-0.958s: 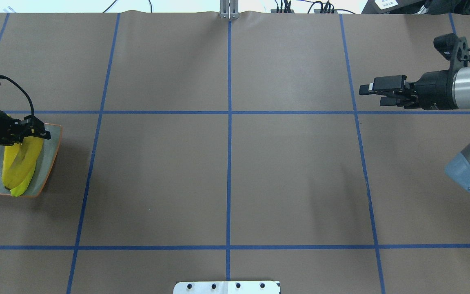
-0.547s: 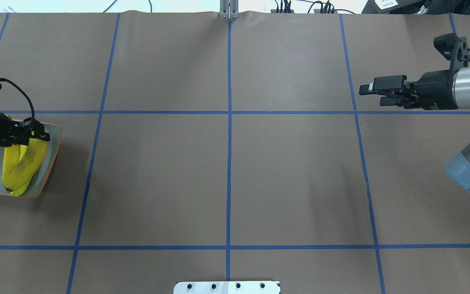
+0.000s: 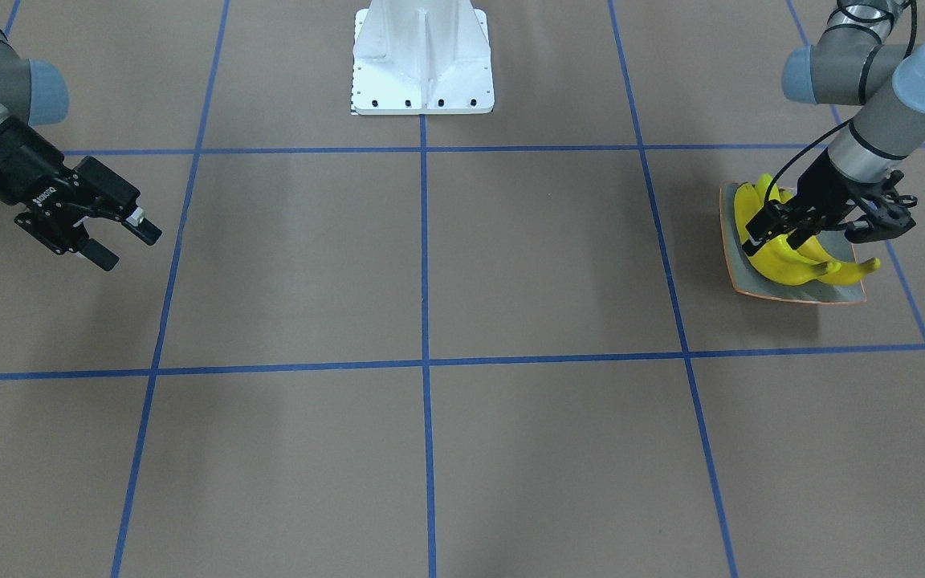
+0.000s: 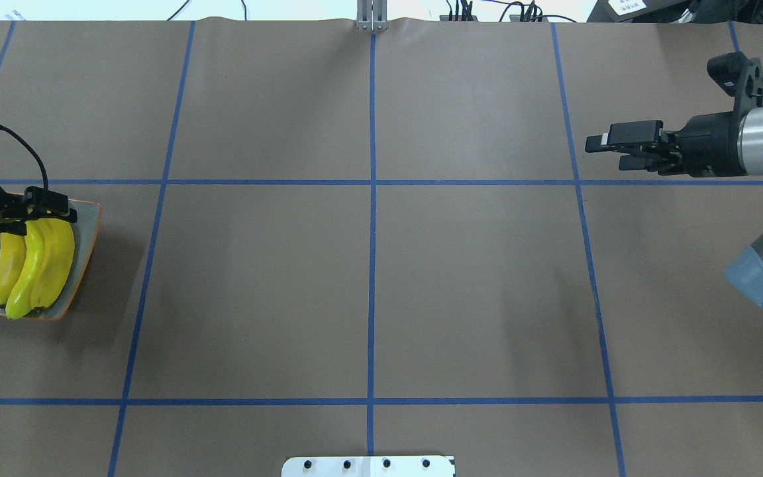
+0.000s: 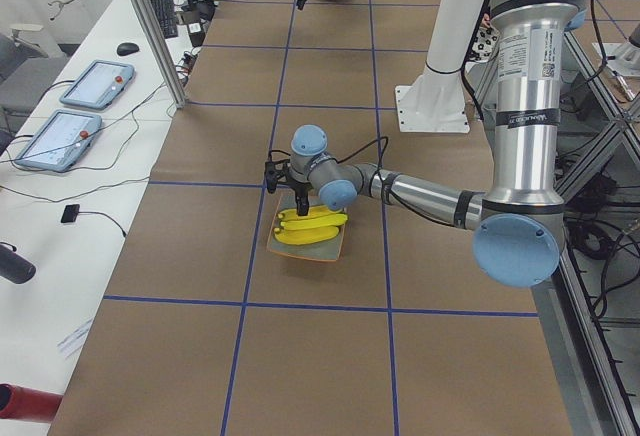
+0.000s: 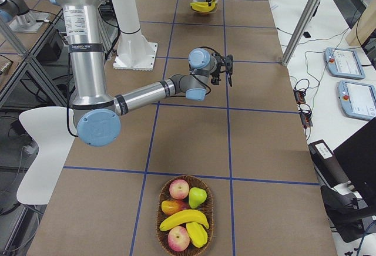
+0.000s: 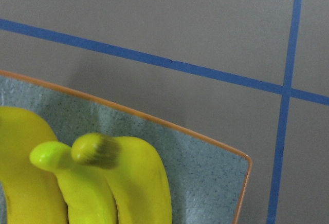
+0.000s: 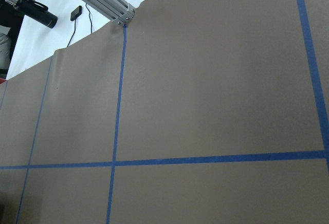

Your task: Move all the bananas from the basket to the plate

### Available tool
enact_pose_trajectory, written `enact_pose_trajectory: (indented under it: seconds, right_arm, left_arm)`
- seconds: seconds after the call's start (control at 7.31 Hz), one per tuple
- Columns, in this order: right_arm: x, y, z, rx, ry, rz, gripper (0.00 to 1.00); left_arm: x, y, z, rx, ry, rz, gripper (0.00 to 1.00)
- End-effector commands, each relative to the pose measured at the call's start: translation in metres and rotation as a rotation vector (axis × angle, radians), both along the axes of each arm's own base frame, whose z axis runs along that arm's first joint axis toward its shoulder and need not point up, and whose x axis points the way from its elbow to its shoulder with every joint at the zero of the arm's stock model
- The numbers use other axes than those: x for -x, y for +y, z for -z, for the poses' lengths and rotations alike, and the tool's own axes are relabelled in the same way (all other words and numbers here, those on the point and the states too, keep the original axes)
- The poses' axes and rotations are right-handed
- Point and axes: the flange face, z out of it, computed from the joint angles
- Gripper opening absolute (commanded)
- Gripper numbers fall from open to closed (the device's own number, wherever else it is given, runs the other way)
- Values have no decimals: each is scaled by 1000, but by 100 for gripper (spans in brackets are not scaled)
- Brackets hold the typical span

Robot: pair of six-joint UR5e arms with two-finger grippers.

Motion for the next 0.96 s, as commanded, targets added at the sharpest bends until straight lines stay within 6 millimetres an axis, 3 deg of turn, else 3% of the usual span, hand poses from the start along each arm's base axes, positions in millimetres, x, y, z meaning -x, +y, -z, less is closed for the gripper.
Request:
enact_pose_trajectory:
  seconds: [0.0,0.14,0.27,0.41,0.55,0.82]
  right_arm:
    - [-33,-6,-20,-3,42,-41,100]
    - [-56,-5,-47,-36,130,-51,100]
    - [-90,-11,-68,-82,238,-46,100]
    - [-124,-21,-79,-98,316,-25,100]
    - [-159,-19,-99,-102,381,-12,100]
    - [-203,4,-172,-111,506,50,100]
  left_arm:
    - [32,-10,28,-4,72,11,99]
    - [30,-11,43,-8,90,-2,99]
    - [22,-24,72,-8,89,-4,99]
    - [18,-22,82,0,78,-19,99]
    - [22,-24,82,-89,58,-72,99]
    - [27,-23,64,-206,-16,-177,99]
